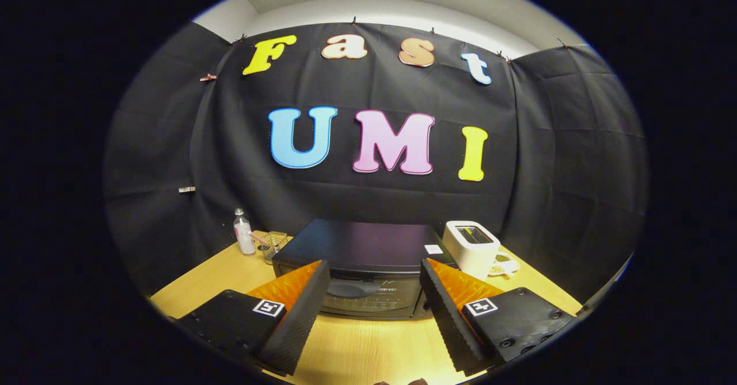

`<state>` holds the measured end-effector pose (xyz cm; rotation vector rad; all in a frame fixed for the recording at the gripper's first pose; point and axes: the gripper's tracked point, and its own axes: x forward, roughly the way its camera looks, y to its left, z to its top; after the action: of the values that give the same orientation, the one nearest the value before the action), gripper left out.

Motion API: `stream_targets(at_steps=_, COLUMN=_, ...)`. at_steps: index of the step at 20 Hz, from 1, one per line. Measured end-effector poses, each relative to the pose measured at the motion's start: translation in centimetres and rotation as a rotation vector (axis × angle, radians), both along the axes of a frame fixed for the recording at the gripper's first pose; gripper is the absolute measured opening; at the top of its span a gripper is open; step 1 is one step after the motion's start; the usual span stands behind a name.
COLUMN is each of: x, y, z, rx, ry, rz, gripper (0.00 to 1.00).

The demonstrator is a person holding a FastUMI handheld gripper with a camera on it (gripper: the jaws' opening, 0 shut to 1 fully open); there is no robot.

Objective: Open the toaster oven, put the food inside, and close the toaster oven door.

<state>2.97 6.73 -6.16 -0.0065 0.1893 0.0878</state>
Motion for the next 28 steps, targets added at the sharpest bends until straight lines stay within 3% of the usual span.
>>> stream_targets(at_steps=14, x=8.5, y=3.4, z=-5.8, rx=-0.055, ry=0.147, rz=-0.01, gripper=0.98)
stream_targets(at_steps=20, x=8.9, y=3.7, z=-9.5, rx=-0.041, ry=0.258, rz=-0.018, gripper=0.98)
stream_targets(at_steps=24, x=9.2, y=3.4, z=-9.7, rx=0.041, ry=0.276, rz=-0.05, gripper=0.98)
stream_targets(at_steps=28, x=8.8, y=3.4, z=-9.9, rx=0.031, ry=0.282, rz=-0.035, gripper=0.99)
